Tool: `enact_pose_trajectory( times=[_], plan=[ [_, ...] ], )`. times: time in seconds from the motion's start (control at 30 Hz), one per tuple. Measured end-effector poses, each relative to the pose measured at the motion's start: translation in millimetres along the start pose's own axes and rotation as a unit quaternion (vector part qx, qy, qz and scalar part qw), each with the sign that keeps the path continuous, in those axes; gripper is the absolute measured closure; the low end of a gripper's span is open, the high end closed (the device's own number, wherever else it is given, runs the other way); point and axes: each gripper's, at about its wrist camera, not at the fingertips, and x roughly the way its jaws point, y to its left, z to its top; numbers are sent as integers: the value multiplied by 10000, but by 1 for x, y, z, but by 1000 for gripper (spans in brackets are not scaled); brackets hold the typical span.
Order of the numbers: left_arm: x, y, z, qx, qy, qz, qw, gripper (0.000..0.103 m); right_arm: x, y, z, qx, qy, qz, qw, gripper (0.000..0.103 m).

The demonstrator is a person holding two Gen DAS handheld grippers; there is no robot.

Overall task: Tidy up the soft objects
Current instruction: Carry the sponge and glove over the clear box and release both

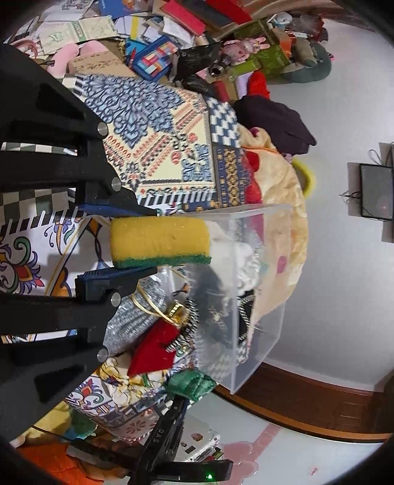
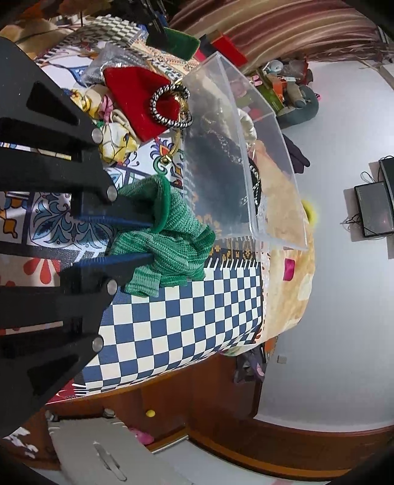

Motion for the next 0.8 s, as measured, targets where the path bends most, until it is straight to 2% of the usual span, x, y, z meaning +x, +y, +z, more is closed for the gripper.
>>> enact_pose_trajectory(
  times=[0.43,0.8],
  plan=[
    [-29,-9,44,141,-754,-127,9970,75,-55,19,20,-363,-782,175,9961,95],
    [-10,-16,81,92,-866,-170,9961,75,-75,36,58,-444,-1518,347,9868,95]
  ],
)
